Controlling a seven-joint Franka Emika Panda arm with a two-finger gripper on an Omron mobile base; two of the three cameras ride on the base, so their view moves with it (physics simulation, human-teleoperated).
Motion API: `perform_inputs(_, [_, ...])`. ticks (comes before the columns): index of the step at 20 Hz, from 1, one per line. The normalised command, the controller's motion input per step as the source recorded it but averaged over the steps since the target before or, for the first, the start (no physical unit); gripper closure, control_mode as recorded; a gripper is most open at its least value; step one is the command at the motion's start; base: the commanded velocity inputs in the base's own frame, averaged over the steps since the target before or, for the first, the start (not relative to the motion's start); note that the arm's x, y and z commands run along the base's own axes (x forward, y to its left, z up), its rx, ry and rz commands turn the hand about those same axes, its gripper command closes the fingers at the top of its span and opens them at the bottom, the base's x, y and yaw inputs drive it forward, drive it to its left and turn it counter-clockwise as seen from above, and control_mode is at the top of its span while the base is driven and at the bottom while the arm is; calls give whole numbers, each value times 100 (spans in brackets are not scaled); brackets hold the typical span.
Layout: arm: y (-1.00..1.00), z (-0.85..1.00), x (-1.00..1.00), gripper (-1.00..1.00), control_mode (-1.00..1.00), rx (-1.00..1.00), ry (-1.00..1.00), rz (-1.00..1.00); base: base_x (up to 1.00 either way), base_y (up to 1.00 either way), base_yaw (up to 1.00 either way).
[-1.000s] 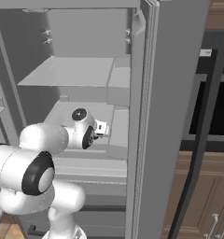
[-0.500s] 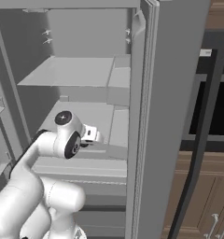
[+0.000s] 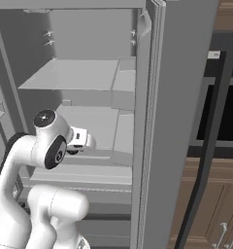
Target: Place one eggplant and one chicken drumstick in each tupperware on the nearby counter, to pack two identical lunches.
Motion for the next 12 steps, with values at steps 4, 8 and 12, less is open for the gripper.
perform_inputs(4, [14, 100, -65, 100, -100, -3, 0, 3, 0, 0, 0])
perform_inputs(8, [16, 69, -76, 100, -100, -5, 0, 3, 0, 0, 0])
perform_inputs(12, [0, 14, -91, 100, -100, -2, -2, 3, 0, 0, 0])
